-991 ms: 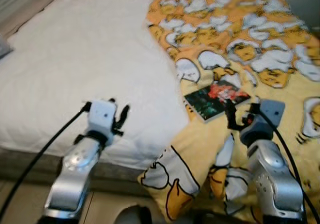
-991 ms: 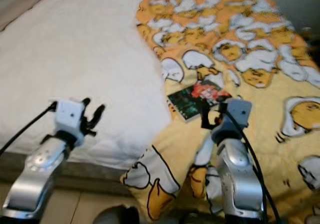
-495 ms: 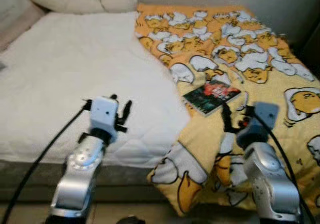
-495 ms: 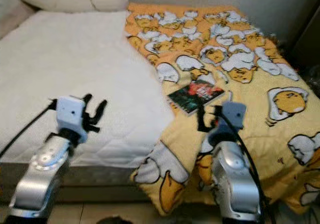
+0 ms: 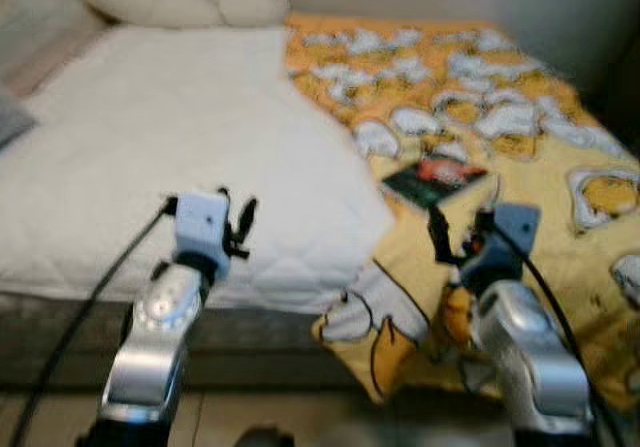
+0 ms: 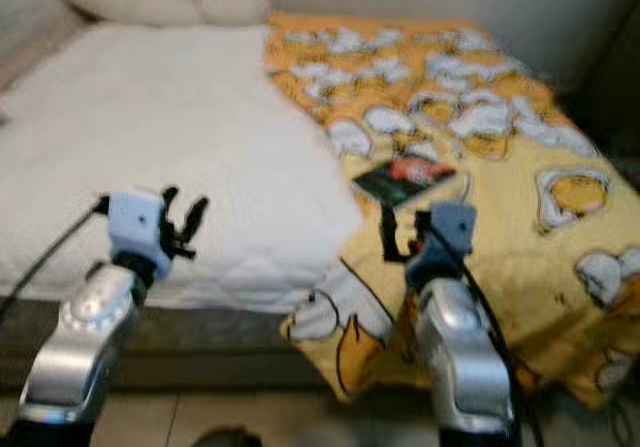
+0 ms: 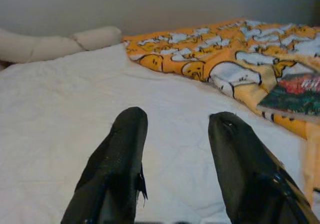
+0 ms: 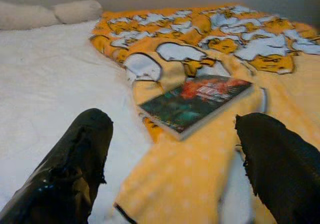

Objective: Clean up the room

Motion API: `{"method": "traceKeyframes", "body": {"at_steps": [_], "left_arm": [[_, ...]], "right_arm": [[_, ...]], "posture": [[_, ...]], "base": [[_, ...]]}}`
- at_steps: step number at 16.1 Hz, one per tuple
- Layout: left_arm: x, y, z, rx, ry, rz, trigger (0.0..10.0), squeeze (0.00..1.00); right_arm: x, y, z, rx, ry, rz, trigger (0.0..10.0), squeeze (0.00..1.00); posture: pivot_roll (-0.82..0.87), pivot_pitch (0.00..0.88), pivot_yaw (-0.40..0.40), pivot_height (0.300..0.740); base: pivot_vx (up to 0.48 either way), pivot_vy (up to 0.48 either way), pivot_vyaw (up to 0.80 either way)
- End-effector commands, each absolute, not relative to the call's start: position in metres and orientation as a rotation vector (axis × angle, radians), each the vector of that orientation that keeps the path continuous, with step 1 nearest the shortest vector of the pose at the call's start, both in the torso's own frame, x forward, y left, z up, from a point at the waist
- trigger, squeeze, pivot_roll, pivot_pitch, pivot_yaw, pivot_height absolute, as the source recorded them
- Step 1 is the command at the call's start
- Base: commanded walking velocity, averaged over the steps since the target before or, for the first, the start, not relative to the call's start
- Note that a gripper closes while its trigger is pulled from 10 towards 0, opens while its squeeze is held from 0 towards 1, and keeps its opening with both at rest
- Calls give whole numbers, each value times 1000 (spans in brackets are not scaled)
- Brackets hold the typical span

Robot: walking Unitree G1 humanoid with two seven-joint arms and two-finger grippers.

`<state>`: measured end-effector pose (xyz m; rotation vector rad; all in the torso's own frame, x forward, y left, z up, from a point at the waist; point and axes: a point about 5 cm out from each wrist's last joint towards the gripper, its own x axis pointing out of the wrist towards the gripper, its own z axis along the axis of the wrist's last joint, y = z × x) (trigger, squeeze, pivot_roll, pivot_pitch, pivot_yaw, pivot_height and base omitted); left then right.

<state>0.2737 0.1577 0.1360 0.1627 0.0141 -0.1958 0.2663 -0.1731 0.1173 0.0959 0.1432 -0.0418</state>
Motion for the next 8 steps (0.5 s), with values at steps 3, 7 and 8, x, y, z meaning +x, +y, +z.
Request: {"method": "traceKeyframes", "body": {"at_steps": [3,7,8], "left_arm": [[274,151,138,146,7,-240,10000,0],[272,150,134,138,23,-245,10000,0],[272,150,133,135,23,-246,10000,0]], "right_arm": [[268,-175,119,95,138,-44,10000,0],[271,-177,120,62,132,-36,10000,0],[272,-177,121,60,131,-35,10000,0]], "posture": [[32,29,14,740],[34,26,5,740],[34,25,6,740]], "base": [[308,0,0],[314,0,0],[311,0,0]]}}
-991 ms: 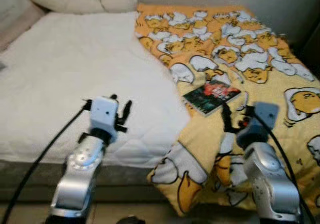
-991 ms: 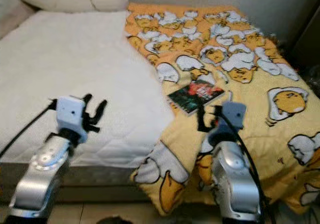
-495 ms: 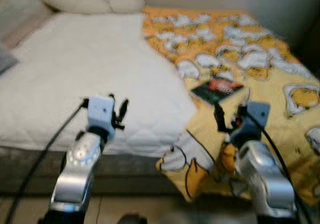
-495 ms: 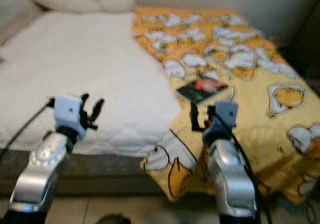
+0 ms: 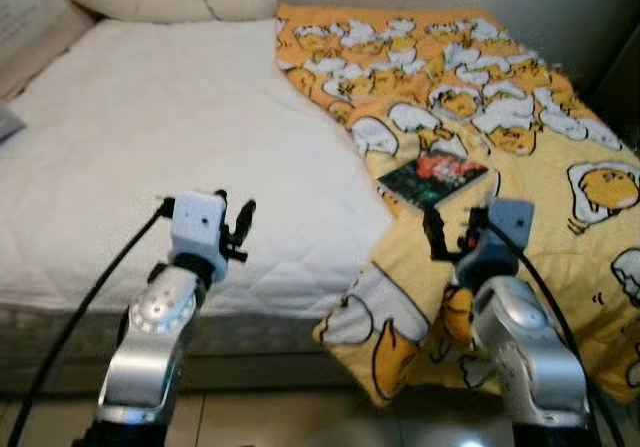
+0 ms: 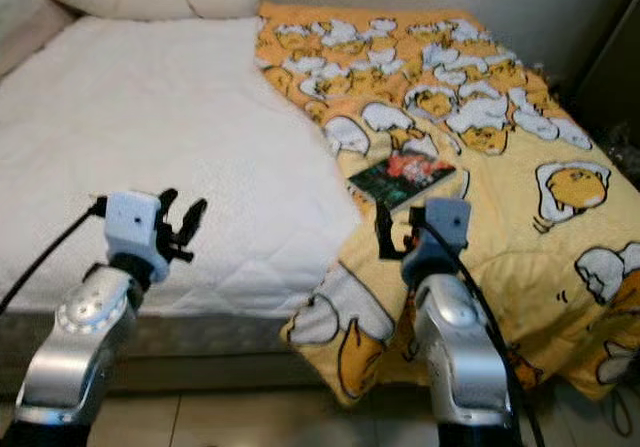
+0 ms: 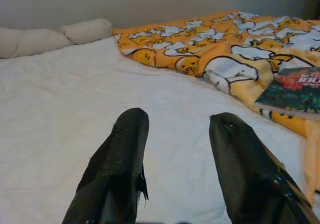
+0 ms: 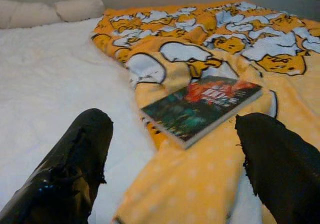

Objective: Clean up the room

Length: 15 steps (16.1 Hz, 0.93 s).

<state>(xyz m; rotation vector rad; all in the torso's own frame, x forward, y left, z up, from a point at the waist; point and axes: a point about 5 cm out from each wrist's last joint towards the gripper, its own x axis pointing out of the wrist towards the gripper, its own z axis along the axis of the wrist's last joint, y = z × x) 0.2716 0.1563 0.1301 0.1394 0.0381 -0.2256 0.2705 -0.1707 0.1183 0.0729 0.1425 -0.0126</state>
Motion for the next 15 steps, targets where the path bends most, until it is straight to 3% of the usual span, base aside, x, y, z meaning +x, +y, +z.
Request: {"method": "traceKeyframes", "body": {"at_steps": [1,9,15], "left_arm": [[271,150,133,135,23,-247,10000,0],[267,148,121,95,56,-232,10000,0],[265,153,121,124,52,-227,10000,0]], "right_arm": [[272,-177,121,59,131,-35,10000,0],[279,-195,122,-9,145,-25,10000,0],[282,-181,119,17,175,129,10000,0]], "posture": [[35,23,6,740],[26,15,-19,740],[40,18,-18,740]], "base": [[319,0,0],[315,0,-150],[0,0,0]]}}
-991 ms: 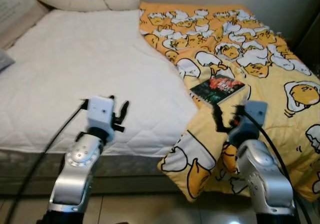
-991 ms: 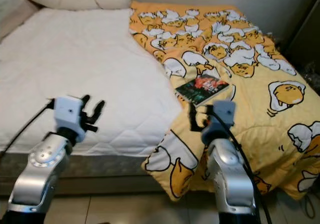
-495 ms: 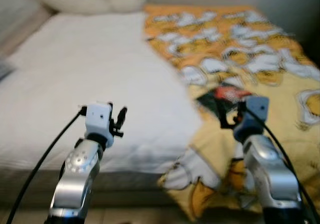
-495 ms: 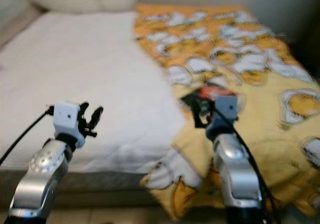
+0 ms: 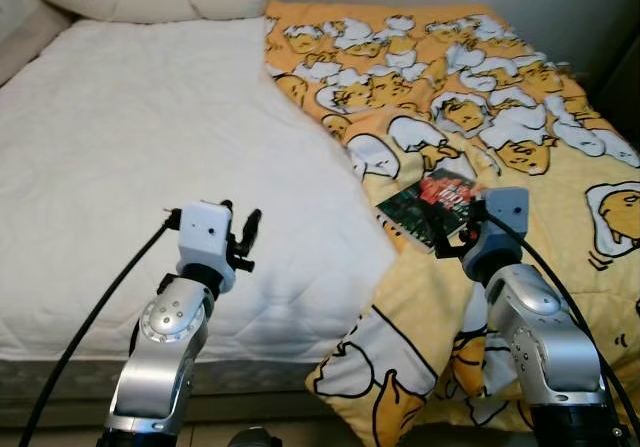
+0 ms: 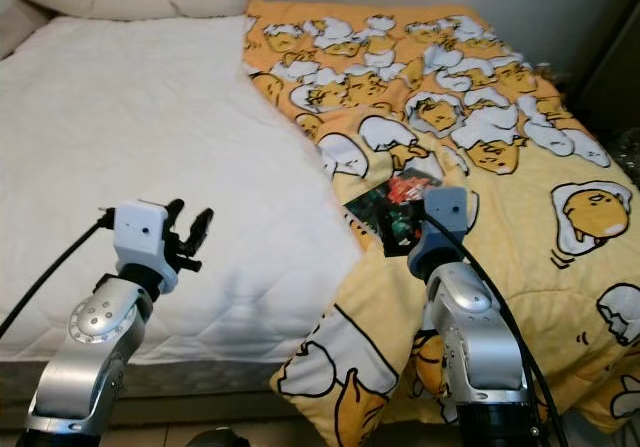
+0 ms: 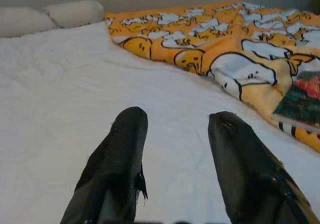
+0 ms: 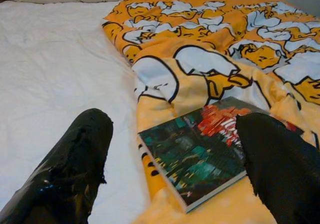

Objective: Clean up the room

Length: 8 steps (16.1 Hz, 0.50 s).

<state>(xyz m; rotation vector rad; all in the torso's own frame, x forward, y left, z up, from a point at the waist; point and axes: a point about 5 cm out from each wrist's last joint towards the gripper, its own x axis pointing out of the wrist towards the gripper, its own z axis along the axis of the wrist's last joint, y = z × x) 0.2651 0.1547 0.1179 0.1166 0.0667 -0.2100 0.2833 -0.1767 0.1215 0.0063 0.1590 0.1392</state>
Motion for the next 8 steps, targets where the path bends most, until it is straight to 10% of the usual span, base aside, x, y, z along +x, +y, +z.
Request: {"method": "traceKeyframes", "body": {"at_steps": [1,8], "left_arm": [[264,152,122,127,54,-243,10000,0],[264,147,128,197,81,-453,10000,0]], "right_arm": [[282,-181,119,25,172,127,10000,0],[333,-193,87,203,300,-6,10000,0]], "posture": [[42,19,-14,740],[107,60,10,740]], "base": [[0,0,0],[0,0,0]]}}
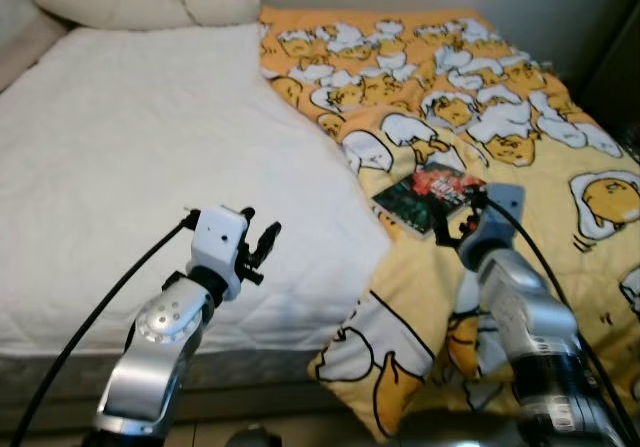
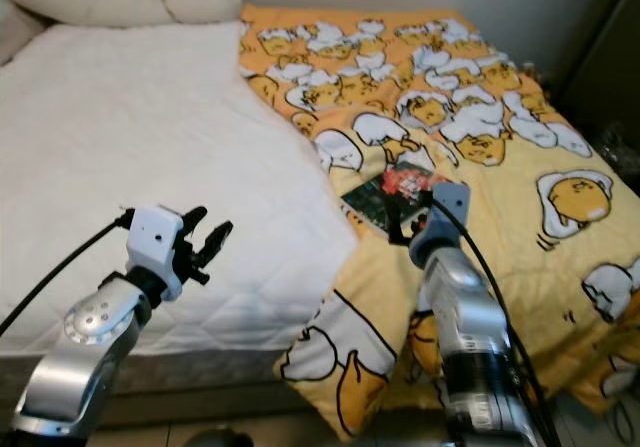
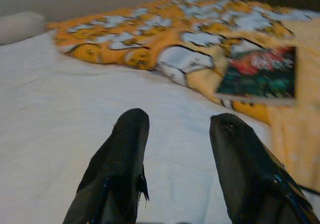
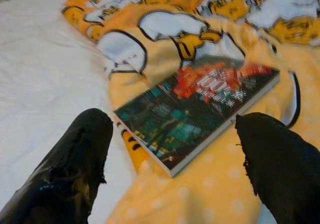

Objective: Clean up the room

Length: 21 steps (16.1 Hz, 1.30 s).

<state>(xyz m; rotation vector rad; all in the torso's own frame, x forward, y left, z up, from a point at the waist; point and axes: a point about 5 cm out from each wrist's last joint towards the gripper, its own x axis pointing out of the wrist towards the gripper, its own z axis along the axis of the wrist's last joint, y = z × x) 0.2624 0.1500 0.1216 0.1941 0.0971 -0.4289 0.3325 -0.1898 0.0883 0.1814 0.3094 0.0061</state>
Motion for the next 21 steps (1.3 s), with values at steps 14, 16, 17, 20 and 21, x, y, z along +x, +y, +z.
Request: {"method": "traceKeyframes", "body": {"at_steps": [14,16,17,20,21], "left_arm": [[243,140,144,223,122,-600,10000,0],[241,142,148,227,122,-601,10000,0],[239,142,149,229,124,-602,10000,0],[231,146,151,233,139,-588,10000,0],[228,147,151,232,144,-581,10000,0]], "right_arm": [[363,-204,82,298,341,-113,10000,0],[365,-207,86,311,327,-112,10000,0],[366,-208,87,313,323,-113,10000,0],[373,-207,102,311,248,-55,10000,0],[376,-207,109,316,209,-49,10000,0]], "posture": [[213,217,21,740],[226,265,23,740],[229,281,24,740],[242,318,13,740],[239,319,8,740]], "base": [[0,0,0],[0,0,0],[0,0,0],[0,0,0],[0,0,0]]}}
